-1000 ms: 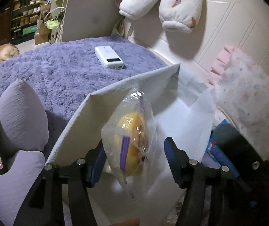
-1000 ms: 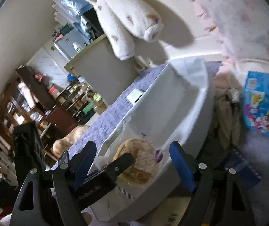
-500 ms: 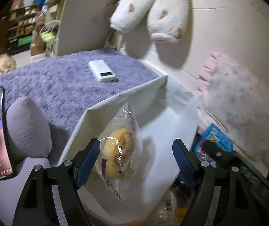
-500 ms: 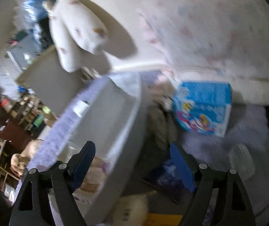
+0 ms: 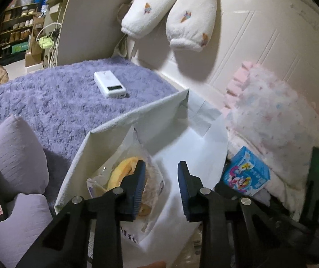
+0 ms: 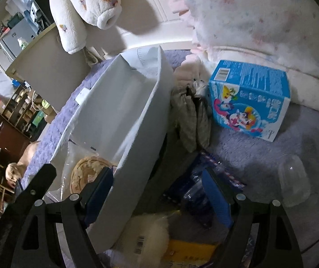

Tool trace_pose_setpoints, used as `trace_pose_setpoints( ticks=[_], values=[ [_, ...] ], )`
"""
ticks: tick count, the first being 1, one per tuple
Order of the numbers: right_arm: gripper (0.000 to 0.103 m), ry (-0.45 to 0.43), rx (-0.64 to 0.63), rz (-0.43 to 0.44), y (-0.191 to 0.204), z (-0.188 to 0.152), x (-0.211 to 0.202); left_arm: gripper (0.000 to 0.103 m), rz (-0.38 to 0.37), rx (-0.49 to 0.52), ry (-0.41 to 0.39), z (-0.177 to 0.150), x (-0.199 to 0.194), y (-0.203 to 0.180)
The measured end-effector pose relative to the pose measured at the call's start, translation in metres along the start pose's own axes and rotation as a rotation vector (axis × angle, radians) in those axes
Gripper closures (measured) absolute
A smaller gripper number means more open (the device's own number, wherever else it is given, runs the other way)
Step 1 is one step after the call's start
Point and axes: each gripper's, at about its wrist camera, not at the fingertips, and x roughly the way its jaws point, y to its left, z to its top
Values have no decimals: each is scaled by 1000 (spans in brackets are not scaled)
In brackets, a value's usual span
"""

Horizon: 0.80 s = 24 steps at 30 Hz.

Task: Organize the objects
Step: 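Reach the right tool down to the blue snack bag and grasp it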

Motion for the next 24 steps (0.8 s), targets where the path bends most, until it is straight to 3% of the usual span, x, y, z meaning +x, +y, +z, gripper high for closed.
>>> trace_pose_setpoints(
  ticks=[4, 10, 15, 20, 24],
  values=[
    [22, -27, -11, -34, -2, 2, -6, 70, 86, -41, 107, -3, 21, 12],
    [22, 14, -25, -25, 0, 2, 3, 69, 24, -168, 137, -4, 30, 40],
    [22, 30, -43, -29, 3, 0, 7, 68, 62, -100, 110, -10, 35, 33],
    [22, 11, -40, -46, 1, 3, 4, 45, 19, -18, 122, -11, 38, 21],
    [22, 9, -51, -42, 2, 4, 1, 40, -21, 2, 139, -10, 35, 14]
  ],
)
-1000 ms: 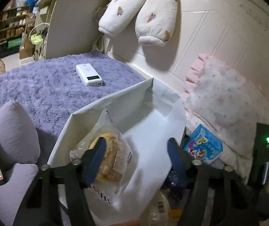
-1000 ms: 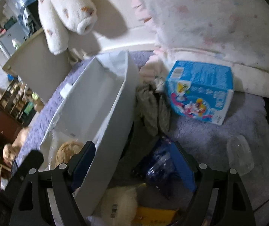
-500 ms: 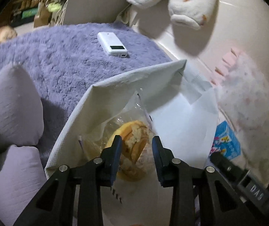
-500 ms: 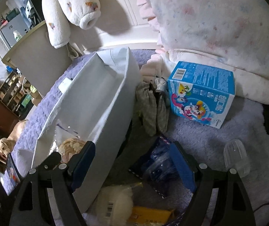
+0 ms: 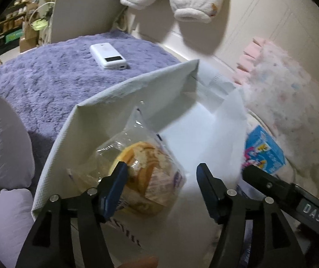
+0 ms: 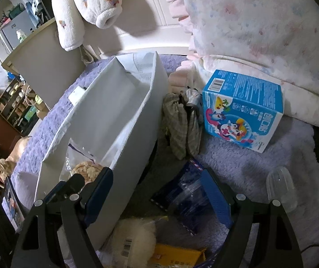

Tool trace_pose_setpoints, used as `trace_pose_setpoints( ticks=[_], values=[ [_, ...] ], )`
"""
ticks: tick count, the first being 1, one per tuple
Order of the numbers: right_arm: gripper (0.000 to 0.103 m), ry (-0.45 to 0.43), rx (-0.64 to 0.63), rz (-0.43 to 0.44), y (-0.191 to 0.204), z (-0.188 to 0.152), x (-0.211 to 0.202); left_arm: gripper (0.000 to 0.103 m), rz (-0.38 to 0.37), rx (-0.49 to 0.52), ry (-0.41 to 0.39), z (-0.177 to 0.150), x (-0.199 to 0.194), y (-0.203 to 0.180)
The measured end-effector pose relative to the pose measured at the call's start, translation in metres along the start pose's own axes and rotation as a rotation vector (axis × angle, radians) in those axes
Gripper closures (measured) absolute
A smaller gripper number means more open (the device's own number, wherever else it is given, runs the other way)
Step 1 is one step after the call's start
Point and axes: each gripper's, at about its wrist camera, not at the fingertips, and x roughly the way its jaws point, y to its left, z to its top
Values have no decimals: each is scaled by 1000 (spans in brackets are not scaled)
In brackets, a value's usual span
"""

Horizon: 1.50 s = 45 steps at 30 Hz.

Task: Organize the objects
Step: 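Reach the right tool down to the blue snack bag and grasp it, then carry the blue snack bag into the white bin and release it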

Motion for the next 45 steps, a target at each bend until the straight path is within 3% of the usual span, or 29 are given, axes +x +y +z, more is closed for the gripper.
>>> trace_pose_setpoints(
  ticks=[3, 6, 10, 13, 18, 22, 24, 28, 30, 35, 40, 45],
  values=[
    [22, 6, -32, -1, 0, 3, -2, 40, -28, 12, -11, 1, -8, -4],
    [22, 46, -94, 2, -1, 8, -3, 40, -5, 63, -70, 1, -20, -14],
    [22, 136, -391, -33, 12, 7, 2, 39, 7, 165, -132, -3, -31, -32],
    [22, 203, -548, -7, 12, -2, 10, 39, -10, 214, -112, -6, -26, -41],
    [22, 346, -663, -123, 2, -19, 51, 39, 21, 245, -104, -9, -18, -46],
    [22, 450, -666, -130, -4, -30, 87, 39, 3, 223, -87, -8, -16, -42],
    [24, 427, -634, -81, -8, -24, 84, 39, -5, 207, -81, -7, -15, -39],
    [54, 396, -611, -57, -12, -17, 76, 39, -12, 178, -81, -6, -15, -34],
    [61, 381, -588, -53, -15, -13, 72, 39, -20, 169, -85, -6, -17, -33],
    [66, 335, -514, 23, -22, 0, 52, 39, -28, 158, -94, -6, -19, -32],
    [66, 213, -433, 83, -28, 16, 11, 39, -45, 141, -122, -4, -25, -29],
    [66, 76, -347, 251, -14, 25, -23, 39, -63, 112, -150, -2, -31, -25]
  ],
)
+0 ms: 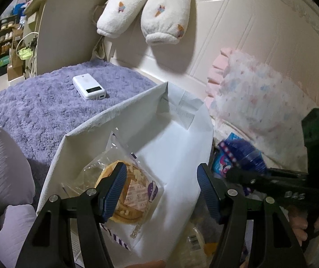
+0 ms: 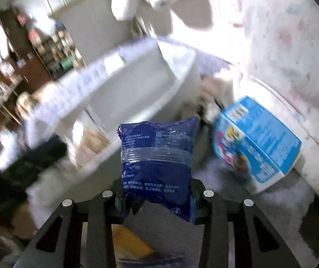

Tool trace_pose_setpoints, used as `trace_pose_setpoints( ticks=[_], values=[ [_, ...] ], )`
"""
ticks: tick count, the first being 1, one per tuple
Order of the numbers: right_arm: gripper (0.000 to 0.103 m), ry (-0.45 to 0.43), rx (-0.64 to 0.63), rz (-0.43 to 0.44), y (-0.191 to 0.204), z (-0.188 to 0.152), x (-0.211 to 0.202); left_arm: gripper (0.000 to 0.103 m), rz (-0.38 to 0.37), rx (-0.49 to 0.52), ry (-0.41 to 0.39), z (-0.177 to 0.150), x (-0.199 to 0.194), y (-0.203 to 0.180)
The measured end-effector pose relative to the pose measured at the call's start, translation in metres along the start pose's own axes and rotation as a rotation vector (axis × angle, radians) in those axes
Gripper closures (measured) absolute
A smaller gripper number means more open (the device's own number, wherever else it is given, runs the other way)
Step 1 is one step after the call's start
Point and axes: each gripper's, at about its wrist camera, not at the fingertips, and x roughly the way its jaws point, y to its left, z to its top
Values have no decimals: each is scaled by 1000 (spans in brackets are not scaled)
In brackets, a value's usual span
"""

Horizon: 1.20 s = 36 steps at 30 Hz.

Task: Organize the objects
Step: 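Carry the blue snack bag into the white bin and release it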

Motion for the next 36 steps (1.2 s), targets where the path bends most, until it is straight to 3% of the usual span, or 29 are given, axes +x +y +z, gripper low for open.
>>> trace_pose_setpoints(
  ticks=[4, 7, 11, 23, 33, 35, 36],
  values=[
    [66, -128, 26, 125, 15, 15, -2, 37, 9, -30, -28, 2, -5, 4],
    [66, -221, 54, 169, 24, 18, 6, 36, 30, -68, -38, 3, -6, 8],
    [66, -212, 139, 272, 24, 18, 23, 35, 46, -112, -27, 4, -6, 14],
    [66, -203, 229, 363, 21, 20, 52, 35, 100, -179, -25, 5, -5, 30],
    [64, -185, 253, 381, 21, 16, 61, 35, 99, -216, -20, 5, -5, 39],
    [60, -191, 274, 388, 18, 16, 60, 35, 92, -220, -14, 5, -5, 40],
    [49, -196, 291, 409, 15, 16, 60, 35, 91, -219, -11, 5, -4, 40]
  ],
)
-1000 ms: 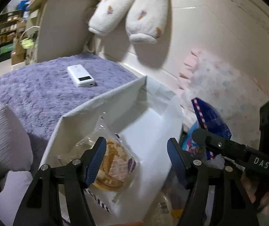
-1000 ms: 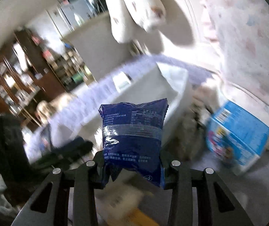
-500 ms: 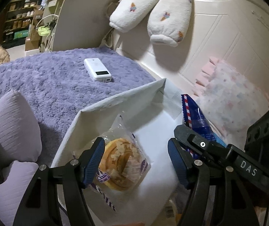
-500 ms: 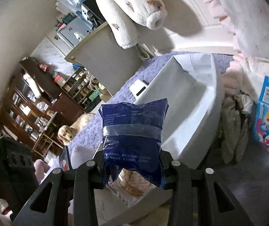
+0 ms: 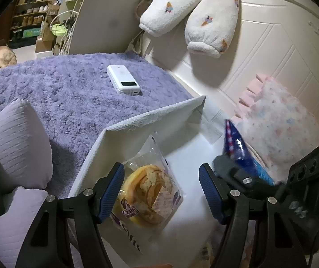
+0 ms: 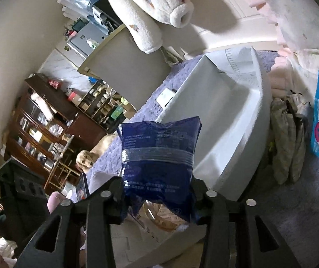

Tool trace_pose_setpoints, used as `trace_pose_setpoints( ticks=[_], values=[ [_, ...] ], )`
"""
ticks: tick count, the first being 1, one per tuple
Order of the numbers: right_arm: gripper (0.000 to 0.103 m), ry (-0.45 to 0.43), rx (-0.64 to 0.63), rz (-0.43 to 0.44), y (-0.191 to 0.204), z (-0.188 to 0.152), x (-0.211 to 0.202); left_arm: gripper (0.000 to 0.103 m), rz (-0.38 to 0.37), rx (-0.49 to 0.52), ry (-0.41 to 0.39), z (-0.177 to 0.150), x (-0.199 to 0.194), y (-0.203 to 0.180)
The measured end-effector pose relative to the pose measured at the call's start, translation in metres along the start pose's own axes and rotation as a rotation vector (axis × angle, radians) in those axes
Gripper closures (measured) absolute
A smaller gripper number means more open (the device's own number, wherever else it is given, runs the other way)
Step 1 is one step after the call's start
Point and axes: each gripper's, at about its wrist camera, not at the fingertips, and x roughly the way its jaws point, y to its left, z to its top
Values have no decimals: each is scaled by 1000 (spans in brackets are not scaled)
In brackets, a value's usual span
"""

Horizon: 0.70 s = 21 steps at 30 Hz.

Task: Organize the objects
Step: 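Carry the blue snack bag into the white bin and release it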

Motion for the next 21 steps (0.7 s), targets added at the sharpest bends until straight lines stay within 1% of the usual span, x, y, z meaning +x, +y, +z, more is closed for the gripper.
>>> trace_pose_setpoints(
  ticks=[1, 3, 4, 6, 9, 11, 12, 14, 15, 18, 20, 21],
  values=[
    [34, -6, 23, 30, -2, 0, -2, 35, -1, 2, 3, 0, 1, 0],
    [22, -20, 68, 95, -5, 1, -8, 35, -4, 6, 7, 0, 1, -1],
    [17, -22, 74, 106, -5, 2, -11, 35, -7, 8, 7, 0, 1, -1],
    [11, -38, 56, 54, -1, 2, -17, 35, -12, 11, 3, 0, 0, -1],
    [11, -81, -13, -49, 9, -1, -25, 35, -21, 18, -2, 0, -1, -3],
    [11, -88, -39, -107, 15, -4, -28, 35, -31, 26, -2, 0, -1, -4],
    [11, -88, -51, -118, 18, -5, -29, 35, -37, 32, -1, 0, -1, -6],
    [11, -79, -84, -131, 24, -8, -29, 35, -33, 44, 1, -1, -1, -8],
    [11, -83, -100, -133, 27, -10, -30, 35, -27, 49, -1, -1, -1, -9],
    [10, -111, -130, -148, 31, -16, -36, 35, -42, 37, -1, 0, -1, -7],
    [10, -125, -131, -100, 30, -15, -39, 35, -47, 30, -8, 1, -3, -5],
    [10, -118, -120, -64, 30, -14, -40, 35, -43, 30, -11, 1, -3, -5]
  ],
)
